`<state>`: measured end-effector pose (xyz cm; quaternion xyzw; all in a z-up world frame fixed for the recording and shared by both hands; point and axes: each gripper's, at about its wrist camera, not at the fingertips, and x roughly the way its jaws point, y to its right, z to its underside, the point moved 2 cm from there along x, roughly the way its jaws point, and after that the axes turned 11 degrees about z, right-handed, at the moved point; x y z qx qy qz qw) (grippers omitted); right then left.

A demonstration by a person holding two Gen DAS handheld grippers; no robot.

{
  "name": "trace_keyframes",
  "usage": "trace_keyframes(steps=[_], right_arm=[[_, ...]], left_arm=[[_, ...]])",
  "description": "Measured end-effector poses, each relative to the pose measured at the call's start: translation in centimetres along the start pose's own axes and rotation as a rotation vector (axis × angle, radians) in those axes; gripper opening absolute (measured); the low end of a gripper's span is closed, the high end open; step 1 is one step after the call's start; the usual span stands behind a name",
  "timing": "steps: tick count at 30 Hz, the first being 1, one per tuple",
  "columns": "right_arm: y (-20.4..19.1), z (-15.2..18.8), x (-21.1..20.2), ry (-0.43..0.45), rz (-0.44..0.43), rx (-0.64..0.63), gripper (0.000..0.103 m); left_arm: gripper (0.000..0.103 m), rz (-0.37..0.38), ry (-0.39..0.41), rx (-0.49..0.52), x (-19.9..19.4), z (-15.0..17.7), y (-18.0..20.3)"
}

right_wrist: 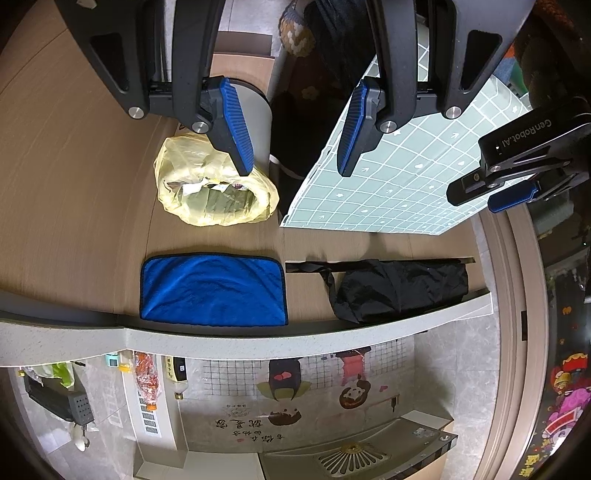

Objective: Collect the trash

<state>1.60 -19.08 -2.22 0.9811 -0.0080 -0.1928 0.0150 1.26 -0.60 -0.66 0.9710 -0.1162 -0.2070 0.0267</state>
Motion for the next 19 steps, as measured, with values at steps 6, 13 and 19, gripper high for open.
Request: trace_keyframes(steps=[6,13,19], right_arm=[[0.3,0.1,-0.1,-0.002,0.007,0.002,0.045],[0.3,0.1,0.0,-0.005,0.018,0.006,0.045],[0.4,0.2,0.2,-0.011,0.023,0.003,0.045]], left_arm=[[0.068,0.002,-0.003,0.0,0.1,0.0,0.0],[0.068,0.014,-0.016,-0.001,0.5,0.2,-0.5],[0.068,0.027,-0.024,0.0,1.0,0.2,-1.1]])
